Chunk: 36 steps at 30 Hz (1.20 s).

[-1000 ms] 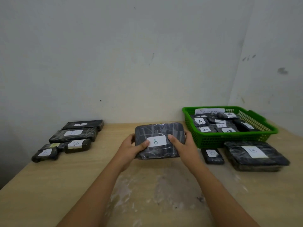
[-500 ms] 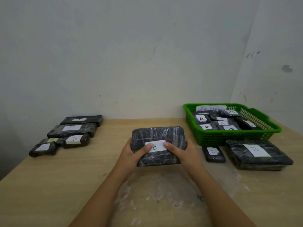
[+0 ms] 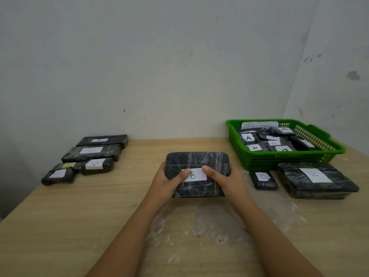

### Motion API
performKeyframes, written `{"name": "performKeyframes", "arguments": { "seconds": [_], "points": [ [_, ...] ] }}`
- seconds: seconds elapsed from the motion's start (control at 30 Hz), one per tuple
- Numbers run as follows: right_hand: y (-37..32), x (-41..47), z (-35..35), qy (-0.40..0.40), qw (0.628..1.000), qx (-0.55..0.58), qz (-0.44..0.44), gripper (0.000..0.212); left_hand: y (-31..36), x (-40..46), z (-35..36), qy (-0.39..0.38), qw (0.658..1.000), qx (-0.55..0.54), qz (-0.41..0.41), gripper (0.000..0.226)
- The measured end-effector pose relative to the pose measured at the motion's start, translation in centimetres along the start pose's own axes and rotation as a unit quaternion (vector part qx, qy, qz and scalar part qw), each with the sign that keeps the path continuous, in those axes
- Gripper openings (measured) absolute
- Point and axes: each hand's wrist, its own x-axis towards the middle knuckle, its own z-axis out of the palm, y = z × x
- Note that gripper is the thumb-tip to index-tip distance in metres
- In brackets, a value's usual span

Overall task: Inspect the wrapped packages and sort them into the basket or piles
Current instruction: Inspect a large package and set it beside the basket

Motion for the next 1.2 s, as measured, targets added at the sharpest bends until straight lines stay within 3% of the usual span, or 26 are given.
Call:
{"name": "performKeyframes", "arguments": {
  "seconds": [0.3,0.47,0.73,0.83,1.03,1.2],
  "points": [
    [0.7,0.7,-0.2,0.024,0.999,-0.049,-0.003,0.067,-1.0,0.6,0.0,0.000,1.000,0.024,-0.018,0.067],
    [0.7,1.0,-0.6,0.013,0.999,-0.052,-0.004,0.091,-0.8,0.4,0.1,-0.010,0.999,0.039,-0.010,0.065],
    [-0.1,-0.3,0.5,0.052,0.995,-0.060,-0.051,0.069,0.4,0.1,0.6,0.019,0.999,-0.024,-0.040,0.059],
    [-0.3,-0.6,0.7,0.046,0.995,-0.068,-0.053,0.068,0.4,0.1,0.4,0.043,0.995,-0.061,-0.061,0.046],
    [-0.7,-0.6,0.4,0.056,0.995,-0.064,-0.044,0.062,0.4,0.1,0.5,0.041,0.998,-0.042,-0.025,0.059],
    [-0.7,-0.6,0.3,0.062,0.995,-0.066,-0.040,0.062,0.2,-0.1,0.8,0.037,0.999,-0.028,-0.013,0.049]
  ]
}}
